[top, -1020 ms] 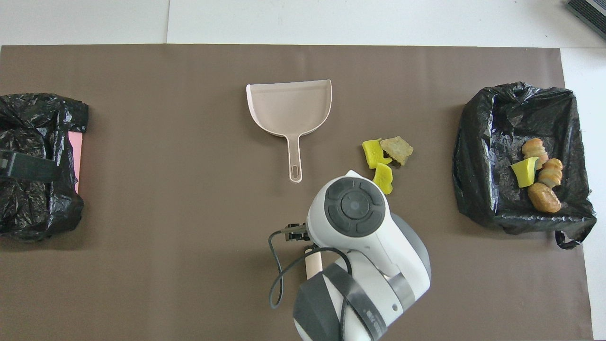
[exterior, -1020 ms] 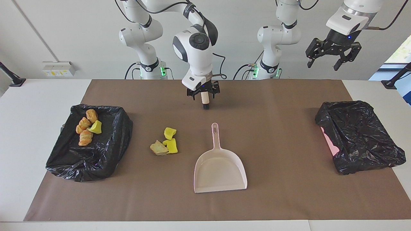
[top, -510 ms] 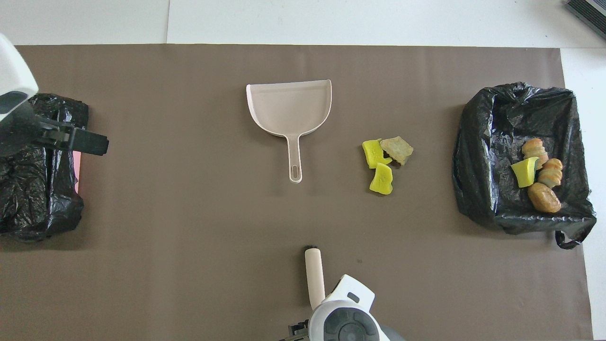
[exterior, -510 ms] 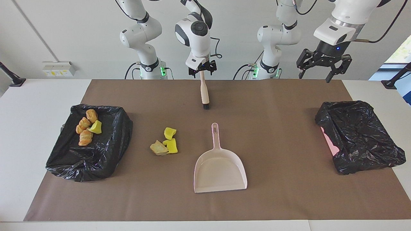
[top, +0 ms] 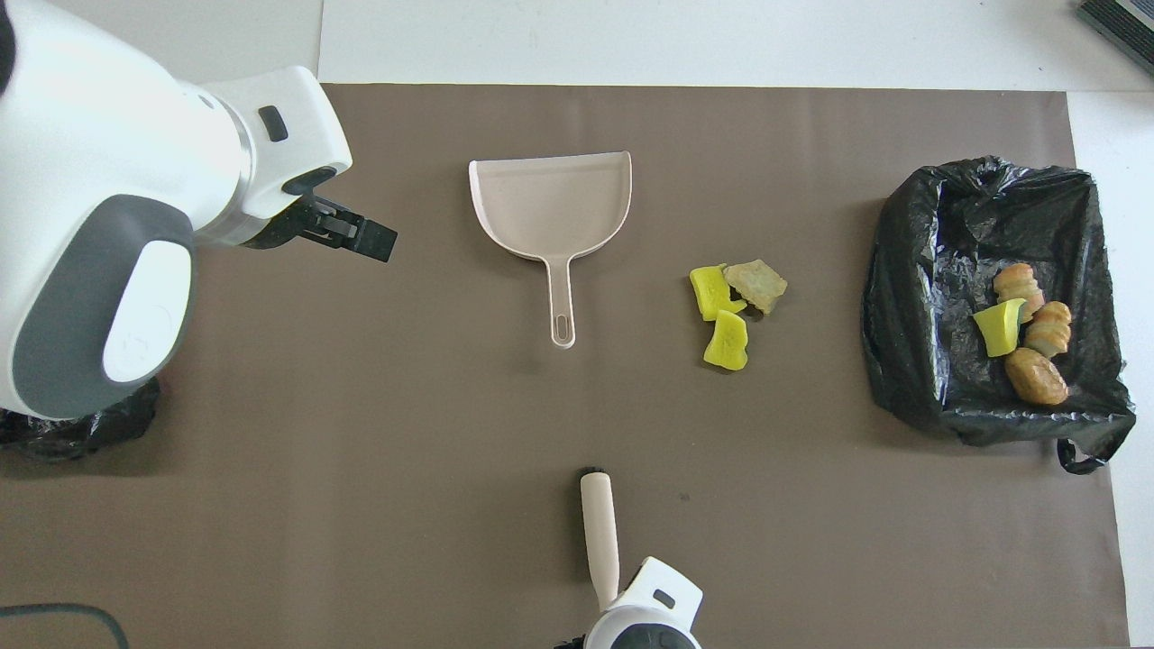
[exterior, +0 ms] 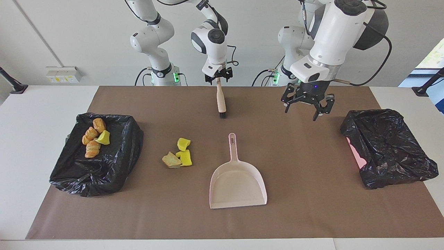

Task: Sweep and dump trash in bin
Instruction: 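Grasp the dustpan with the left gripper while the right gripper grasps the brush, then place the dustpan with the left gripper while the right gripper positions the brush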

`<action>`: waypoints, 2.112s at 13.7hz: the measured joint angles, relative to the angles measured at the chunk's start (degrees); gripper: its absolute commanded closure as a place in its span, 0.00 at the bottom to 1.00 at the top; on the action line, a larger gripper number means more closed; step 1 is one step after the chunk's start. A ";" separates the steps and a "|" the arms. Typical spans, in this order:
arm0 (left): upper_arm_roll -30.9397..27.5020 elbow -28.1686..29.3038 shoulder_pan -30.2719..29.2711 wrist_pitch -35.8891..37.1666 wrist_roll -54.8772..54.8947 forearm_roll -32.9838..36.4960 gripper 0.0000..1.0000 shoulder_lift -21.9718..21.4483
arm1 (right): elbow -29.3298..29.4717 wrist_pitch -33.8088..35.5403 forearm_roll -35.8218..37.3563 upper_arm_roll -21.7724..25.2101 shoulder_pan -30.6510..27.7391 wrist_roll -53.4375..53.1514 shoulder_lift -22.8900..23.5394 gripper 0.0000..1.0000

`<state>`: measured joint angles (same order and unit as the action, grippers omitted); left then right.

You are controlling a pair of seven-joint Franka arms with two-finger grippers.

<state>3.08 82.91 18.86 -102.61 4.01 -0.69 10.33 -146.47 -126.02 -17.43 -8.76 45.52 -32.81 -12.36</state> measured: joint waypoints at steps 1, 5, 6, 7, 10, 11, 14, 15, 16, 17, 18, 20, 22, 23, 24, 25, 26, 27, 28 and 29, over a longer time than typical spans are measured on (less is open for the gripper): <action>0.04 0.10 1.34 -1.33 -0.82 -0.01 0.00 1.05 | -0.07 0.00 0.00 0.02 0.00 0.00 0.24 1.00; 0.12 0.80 8.92 -9.18 -9.71 0.07 0.00 7.86 | 0.15 -0.06 -0.03 0.31 -0.29 -0.01 1.82 1.00; 0.11 0.84 10.68 -11.51 -12.24 0.15 0.00 9.97 | 0.89 0.58 -0.02 0.39 -1.00 -0.02 2.05 1.00; 0.11 0.85 11.92 -13.34 -13.86 0.19 0.00 11.63 | 2.23 2.73 0.31 0.47 -2.30 0.14 2.04 1.00; 0.07 0.91 14.03 -18.97 -17.83 0.21 0.00 15.17 | 6.52 10.26 2.23 0.71 -9.66 4.18 0.61 1.00; 0.08 1.00 14.28 -20.04 -18.73 0.22 0.00 16.02 | 7.09 11.87 3.49 0.91 -12.56 6.09 -0.44 1.00; 0.05 2.00 15.01 -23.01 -19.57 1.68 0.00 19.21 | 7.18 13.60 8.09 1.21 -21.25 11.57 -2.70 1.00; 0.00 2.29 15.24 -23.98 -19.76 2.12 0.00 20.38 | 7.25 13.37 9.79 1.26 -24.20 13.31 -2.76 1.00; -0.03 2.43 15.29 -24.43 -19.80 2.28 0.00 21.23 | 7.65 12.76 12.24 1.30 -27.21 14.75 -2.55 1.00; -0.18 2.70 15.29 -24.54 -19.80 2.33 0.00 21.65 | 8.83 11.79 15.43 1.33 -30.13 16.00 -1.70 1.00; -0.34 3.18 15.28 -24.54 -19.80 2.35 0.01 21.68 | 10.74 10.93 18.86 1.34 -32.28 17.14 -0.27 1.00; -0.53 4.11 15.28 -24.53 -20.45 2.37 0.33 21.66 | 17.02 10.64 26.80 1.35 -35.41 18.98 4.36 1.00; -0.73 4.49 15.28 -24.55 -22.62 2.40 0.58 21.63 | 24.13 11.39 34.18 1.39 -37.93 21.77 10.10 1.00; -0.77 4.49 15.28 -24.56 -23.39 2.42 0.74 21.53 | 27.16 11.90 37.27 1.39 -39.00 22.58 12.96 1.00; -0.79 4.49 15.28 -24.57 -24.11 2.45 0.81 21.41 | 29.97 12.71 39.81 1.39 -40.02 23.26 15.82 1.00; -0.81 4.48 15.28 -24.59 -24.55 2.51 0.81 21.32 | 32.17 13.18 41.30 1.41 -40.85 24.00 18.25 1.00; -0.88 4.46 15.28 -24.73 -24.77 2.76 0.83 21.29 | 33.69 13.22 41.89 1.41 -41.46 24.60 20.20 1.00; -0.87 4.42 15.28 -24.93 -24.88 3.71 0.84 21.27 | 34.58 13.23 42.20 1.43 -41.86 24.85 21.56 1.00; -0.88 4.39 15.29 -24.99 -24.99 5.63 0.89 21.26 | 35.04 13.26 42.29 1.42 -42.08 25.09 22.56 1.00; -0.91 4.35 15.28 -25.03 -25.05 7.62 0.93 21.20 | 35.17 13.31 42.36 1.41 -42.11 25.18 23.27 1.00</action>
<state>2.18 87.25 34.14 -127.63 -21.04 6.92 31.53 -111.30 -112.71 24.94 -7.35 3.41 -7.63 10.91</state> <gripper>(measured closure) 0.670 0.740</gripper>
